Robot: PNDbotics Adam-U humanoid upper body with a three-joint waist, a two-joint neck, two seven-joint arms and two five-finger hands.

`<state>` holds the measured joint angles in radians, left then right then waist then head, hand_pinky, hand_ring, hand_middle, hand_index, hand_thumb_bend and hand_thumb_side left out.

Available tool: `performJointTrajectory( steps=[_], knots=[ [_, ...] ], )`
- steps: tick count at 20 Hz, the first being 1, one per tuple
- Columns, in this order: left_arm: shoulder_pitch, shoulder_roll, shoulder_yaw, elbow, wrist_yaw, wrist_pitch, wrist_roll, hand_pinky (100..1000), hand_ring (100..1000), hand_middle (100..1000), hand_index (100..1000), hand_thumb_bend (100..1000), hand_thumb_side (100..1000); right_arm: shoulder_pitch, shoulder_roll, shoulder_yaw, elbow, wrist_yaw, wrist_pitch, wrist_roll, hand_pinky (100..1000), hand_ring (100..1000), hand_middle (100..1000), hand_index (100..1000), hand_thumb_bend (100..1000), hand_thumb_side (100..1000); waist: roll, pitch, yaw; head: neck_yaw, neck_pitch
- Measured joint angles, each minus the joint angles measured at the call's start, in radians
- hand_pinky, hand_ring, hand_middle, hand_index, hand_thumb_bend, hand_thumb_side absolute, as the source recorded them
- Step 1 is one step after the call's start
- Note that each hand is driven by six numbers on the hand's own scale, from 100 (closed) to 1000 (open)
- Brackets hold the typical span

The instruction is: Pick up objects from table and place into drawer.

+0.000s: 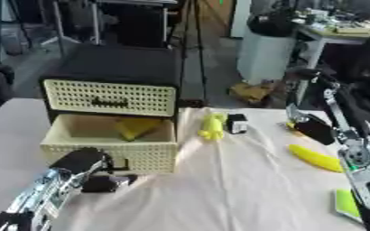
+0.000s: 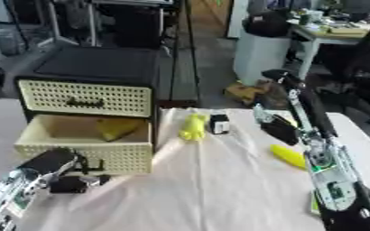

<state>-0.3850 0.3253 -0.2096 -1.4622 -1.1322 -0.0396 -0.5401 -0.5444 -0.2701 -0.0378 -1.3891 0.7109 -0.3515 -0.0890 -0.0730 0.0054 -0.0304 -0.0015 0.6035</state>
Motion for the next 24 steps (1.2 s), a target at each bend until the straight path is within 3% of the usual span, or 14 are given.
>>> performJointTrajectory(
  steps=[5,9,18,24],
  knots=[
    [0.077,0.029,-0.015,-0.129,0.058,-0.002,-0.035,100,100,100,718,506,1000,0.004,-0.005,0.000,0.000,0.000,0.000,0.000,836,857,826,878,100,533,0.008,0.001,0.002,-0.002,0.000],
    [0.090,0.041,-0.013,-0.234,0.100,0.024,-0.016,100,100,100,791,505,1000,0.005,-0.006,0.000,0.000,0.000,0.000,0.000,836,857,826,878,100,532,0.008,0.001,0.003,-0.006,0.000],
    [0.084,0.071,0.018,-0.435,0.024,0.097,0.126,100,100,100,769,550,1000,0.008,-0.007,-0.002,0.001,0.000,0.001,0.000,835,857,825,877,100,531,0.007,0.002,0.004,-0.010,0.000],
    [0.106,0.071,0.080,-0.489,0.078,0.168,0.226,100,100,100,736,541,1000,-0.012,-0.029,-0.022,0.054,-0.007,0.020,0.011,836,870,822,883,100,548,0.007,0.002,0.014,-0.021,0.000]
  ],
)
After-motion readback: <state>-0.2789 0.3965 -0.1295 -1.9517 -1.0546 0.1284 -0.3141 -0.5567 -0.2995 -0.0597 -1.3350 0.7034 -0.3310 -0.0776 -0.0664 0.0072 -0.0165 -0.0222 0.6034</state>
